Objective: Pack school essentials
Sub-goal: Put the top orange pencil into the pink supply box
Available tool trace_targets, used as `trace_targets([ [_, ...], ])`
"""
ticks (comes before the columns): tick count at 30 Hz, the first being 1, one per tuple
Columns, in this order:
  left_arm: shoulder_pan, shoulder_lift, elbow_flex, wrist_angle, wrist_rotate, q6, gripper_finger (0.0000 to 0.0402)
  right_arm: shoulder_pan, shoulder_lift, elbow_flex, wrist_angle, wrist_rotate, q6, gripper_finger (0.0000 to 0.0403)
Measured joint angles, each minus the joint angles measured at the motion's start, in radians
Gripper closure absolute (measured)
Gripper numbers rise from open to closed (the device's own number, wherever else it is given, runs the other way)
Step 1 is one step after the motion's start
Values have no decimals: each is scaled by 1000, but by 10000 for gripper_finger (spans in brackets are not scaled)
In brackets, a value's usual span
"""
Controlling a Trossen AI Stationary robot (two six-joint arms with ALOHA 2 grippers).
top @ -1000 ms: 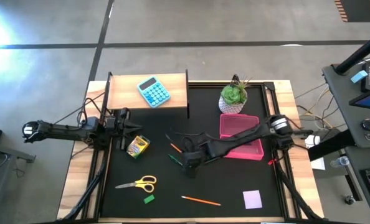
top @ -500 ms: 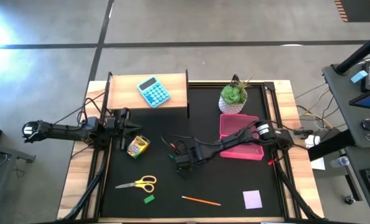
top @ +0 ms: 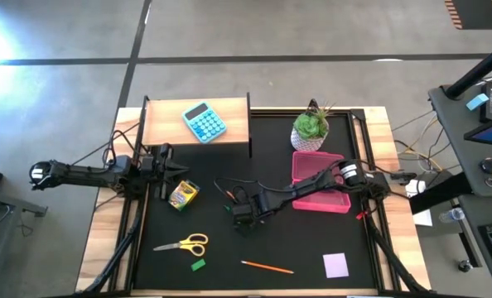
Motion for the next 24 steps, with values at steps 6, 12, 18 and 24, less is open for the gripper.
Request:
trace_targets([
  [6, 0, 0, 0, 0, 0, 0, 402, -4, -2, 0, -2, -1, -20, 389],
  [12, 0, 0, 0, 0, 0, 0, 402, -4, -34, 1, -52, -20, -86, 389],
  [18, 0, 0, 0, 0, 0, 0, 402, -4, -162, 0, -128, -18, -170, 389],
  [24, 0, 2, 0, 2, 0, 0, 402, -2, -333, -41, -205, -8, -263, 390],
])
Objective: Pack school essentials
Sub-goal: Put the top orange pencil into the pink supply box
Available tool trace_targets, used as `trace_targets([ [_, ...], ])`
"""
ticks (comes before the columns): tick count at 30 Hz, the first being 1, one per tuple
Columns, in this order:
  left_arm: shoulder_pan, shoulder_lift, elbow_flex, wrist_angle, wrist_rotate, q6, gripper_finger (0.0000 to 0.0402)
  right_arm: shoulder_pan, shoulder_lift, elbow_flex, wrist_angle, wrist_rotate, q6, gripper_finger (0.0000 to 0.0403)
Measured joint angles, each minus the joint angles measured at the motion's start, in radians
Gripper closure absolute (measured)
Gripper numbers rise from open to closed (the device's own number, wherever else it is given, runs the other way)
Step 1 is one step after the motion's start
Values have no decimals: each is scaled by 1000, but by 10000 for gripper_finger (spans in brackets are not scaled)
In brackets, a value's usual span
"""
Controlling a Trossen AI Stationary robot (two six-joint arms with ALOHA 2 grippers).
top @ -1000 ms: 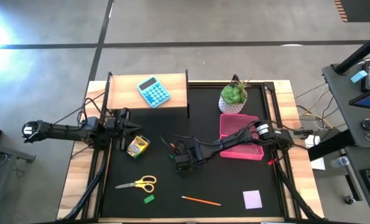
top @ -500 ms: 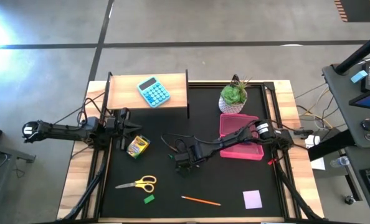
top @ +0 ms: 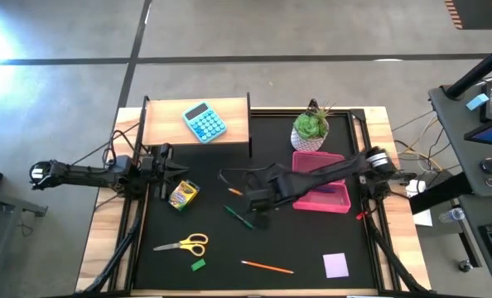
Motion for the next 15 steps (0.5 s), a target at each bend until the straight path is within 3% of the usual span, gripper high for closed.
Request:
trace_targets([
  [7, 0, 4, 0, -2, 0, 0, 402, 8, -234, -155, -118, 69, -24, 390],
  [15, 0, 4, 0, -2, 0, 0, 402, 35, -534, -496, -131, 71, 122, 390],
])
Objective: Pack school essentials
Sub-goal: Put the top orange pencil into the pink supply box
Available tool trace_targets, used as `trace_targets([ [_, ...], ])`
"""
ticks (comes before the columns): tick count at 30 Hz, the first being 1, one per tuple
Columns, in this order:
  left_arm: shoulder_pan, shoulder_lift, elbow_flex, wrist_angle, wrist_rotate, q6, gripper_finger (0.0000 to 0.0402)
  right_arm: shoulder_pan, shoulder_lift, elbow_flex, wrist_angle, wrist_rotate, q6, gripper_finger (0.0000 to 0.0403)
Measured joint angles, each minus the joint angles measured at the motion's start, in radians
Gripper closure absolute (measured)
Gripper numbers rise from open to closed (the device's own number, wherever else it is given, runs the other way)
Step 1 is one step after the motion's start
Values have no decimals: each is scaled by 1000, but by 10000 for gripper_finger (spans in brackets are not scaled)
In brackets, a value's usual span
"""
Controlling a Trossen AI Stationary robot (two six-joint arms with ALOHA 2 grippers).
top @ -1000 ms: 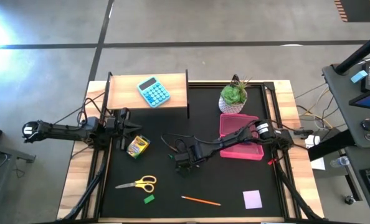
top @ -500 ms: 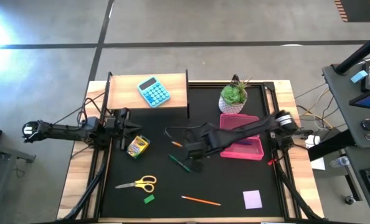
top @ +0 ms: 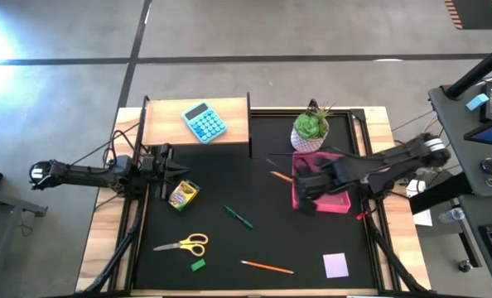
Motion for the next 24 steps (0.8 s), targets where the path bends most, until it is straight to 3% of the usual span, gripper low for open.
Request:
trace_targets([
  [10, 0, 1, 0, 0, 0, 0, 402, 14, -219, -329, 38, -37, 83, 390],
  [24, 0, 0, 0, 0, 0, 0, 402, 14, -242, -514, 166, -87, 67, 390],
])
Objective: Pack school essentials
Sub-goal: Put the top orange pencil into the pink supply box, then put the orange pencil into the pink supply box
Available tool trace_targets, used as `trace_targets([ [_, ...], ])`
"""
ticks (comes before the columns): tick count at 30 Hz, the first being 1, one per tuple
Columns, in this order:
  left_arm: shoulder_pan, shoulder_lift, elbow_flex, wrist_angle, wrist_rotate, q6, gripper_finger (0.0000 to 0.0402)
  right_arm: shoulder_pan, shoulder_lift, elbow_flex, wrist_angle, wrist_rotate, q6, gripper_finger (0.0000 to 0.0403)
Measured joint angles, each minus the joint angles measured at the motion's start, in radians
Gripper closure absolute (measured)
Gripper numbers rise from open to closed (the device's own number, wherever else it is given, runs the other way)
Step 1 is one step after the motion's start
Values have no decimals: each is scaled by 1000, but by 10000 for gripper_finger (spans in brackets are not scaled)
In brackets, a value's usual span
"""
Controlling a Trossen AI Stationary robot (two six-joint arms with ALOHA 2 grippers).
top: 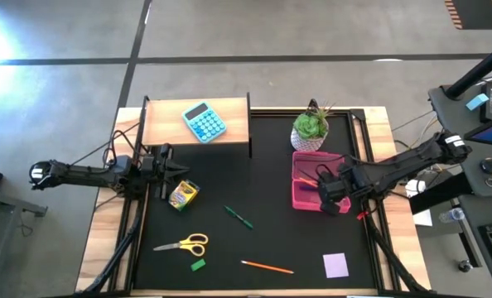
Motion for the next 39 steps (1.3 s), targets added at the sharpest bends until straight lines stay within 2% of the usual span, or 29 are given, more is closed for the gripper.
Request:
trace_targets([
  [13, 0, 0, 0, 0, 0, 0, 402, 0, 0, -83, 131, 6, -20, 390],
  [20, 0, 0, 0, 0, 0, 0, 402, 0, 0, -86, 140, 7, -21, 387],
  [33, 0, 0, 0, 0, 0, 0, 402, 0, 0, -85, 139, 8, -28, 280],
  [39, 0, 0, 0, 0, 0, 0, 402, -5, 0, -10, 42, 25, 24, 259],
])
